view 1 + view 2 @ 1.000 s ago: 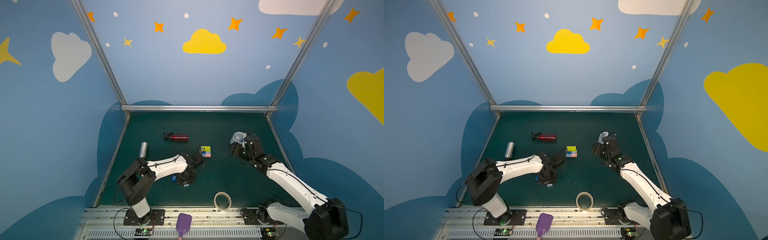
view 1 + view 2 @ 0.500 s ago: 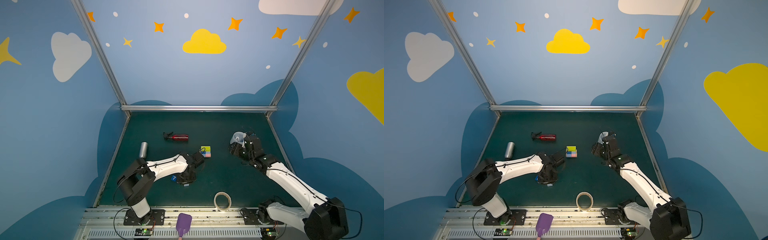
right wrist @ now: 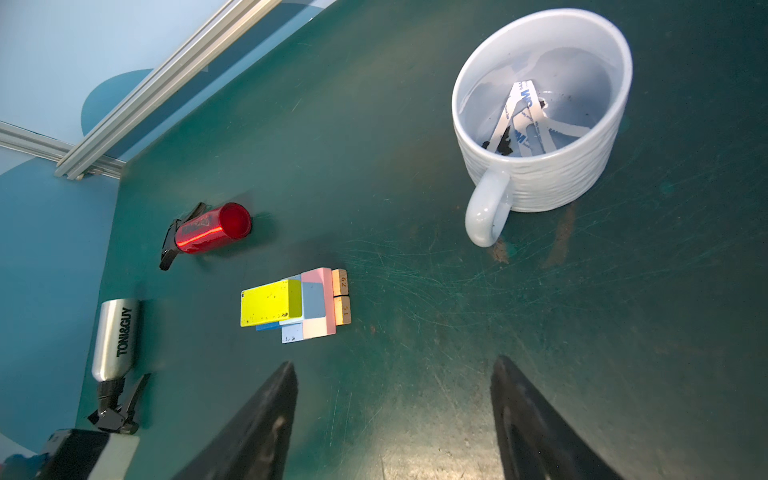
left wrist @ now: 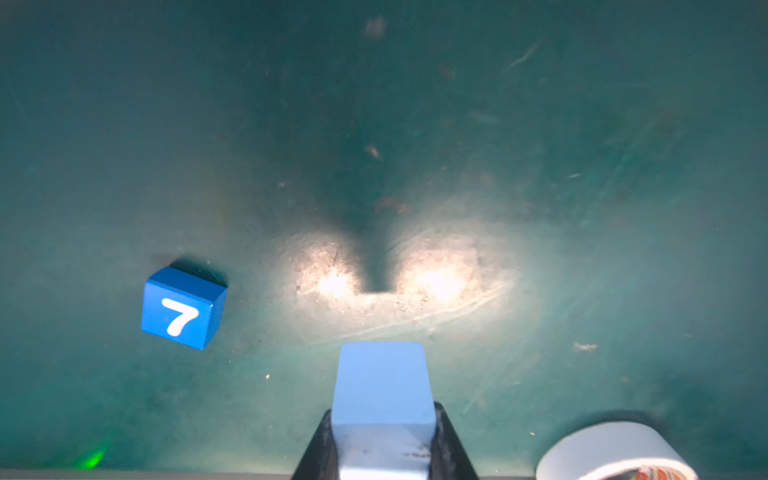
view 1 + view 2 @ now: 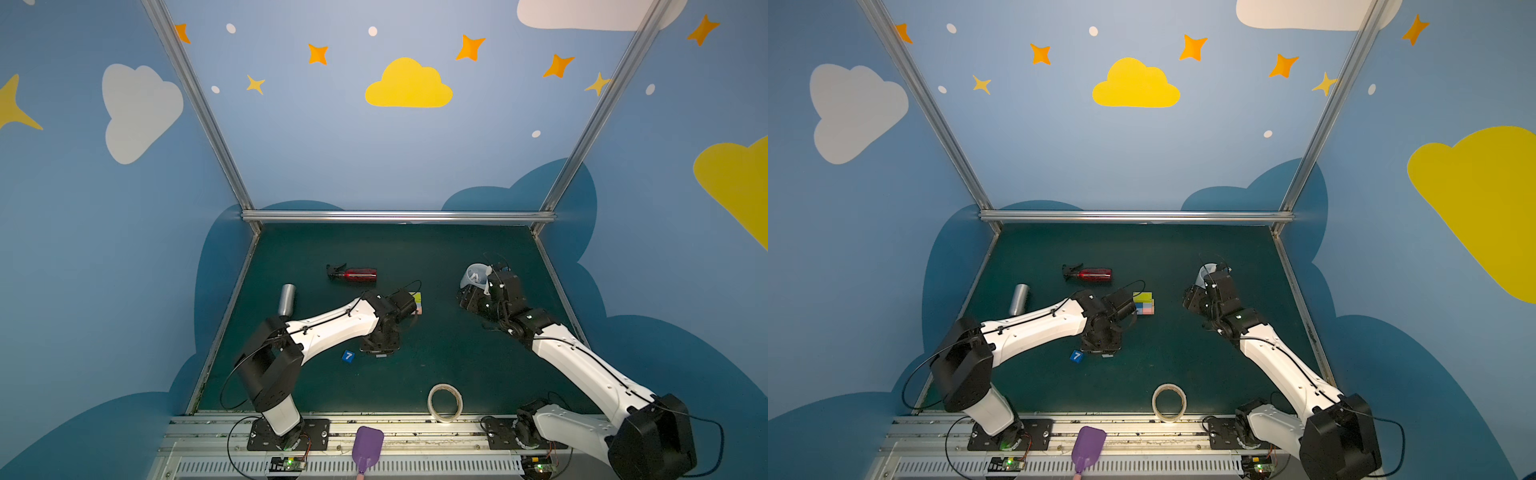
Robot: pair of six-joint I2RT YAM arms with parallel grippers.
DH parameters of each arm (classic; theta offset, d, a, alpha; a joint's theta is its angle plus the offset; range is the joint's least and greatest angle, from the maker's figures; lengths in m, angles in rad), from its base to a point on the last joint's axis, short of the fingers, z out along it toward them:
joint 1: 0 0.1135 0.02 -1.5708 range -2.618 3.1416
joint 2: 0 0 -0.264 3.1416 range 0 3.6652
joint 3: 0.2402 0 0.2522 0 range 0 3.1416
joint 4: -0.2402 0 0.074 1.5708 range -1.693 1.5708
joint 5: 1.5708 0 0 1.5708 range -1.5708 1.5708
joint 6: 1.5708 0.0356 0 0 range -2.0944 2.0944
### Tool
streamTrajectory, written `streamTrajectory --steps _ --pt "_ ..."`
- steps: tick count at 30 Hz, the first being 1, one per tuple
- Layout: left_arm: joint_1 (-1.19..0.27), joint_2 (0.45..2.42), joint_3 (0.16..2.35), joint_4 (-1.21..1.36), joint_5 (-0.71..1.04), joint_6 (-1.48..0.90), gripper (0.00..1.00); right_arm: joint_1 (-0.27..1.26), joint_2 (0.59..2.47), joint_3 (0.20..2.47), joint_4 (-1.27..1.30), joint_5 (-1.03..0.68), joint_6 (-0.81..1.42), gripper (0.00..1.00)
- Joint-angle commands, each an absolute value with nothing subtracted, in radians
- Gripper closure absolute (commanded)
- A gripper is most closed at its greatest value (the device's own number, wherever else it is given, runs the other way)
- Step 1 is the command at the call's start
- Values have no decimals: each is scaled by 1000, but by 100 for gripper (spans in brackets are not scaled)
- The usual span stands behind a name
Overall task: Build the wood block tower
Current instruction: 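Carry the pale blue cube with the left gripper over the block stack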
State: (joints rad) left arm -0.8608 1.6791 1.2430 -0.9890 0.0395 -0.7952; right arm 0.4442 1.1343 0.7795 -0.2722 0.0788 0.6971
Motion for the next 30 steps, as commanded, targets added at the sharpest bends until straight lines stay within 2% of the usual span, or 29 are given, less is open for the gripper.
streamTrajectory --steps 1,11,30 --pt "-848 1640 1300 -1069 14 -744 96 435 1116 780 -276 74 683 28" --pt "-792 1689 1499 -1153 49 -639 96 420 1106 776 -282 63 672 28" --pt "-749 2002 2018 -1345 64 -502 95 370 1066 748 -279 20 653 27"
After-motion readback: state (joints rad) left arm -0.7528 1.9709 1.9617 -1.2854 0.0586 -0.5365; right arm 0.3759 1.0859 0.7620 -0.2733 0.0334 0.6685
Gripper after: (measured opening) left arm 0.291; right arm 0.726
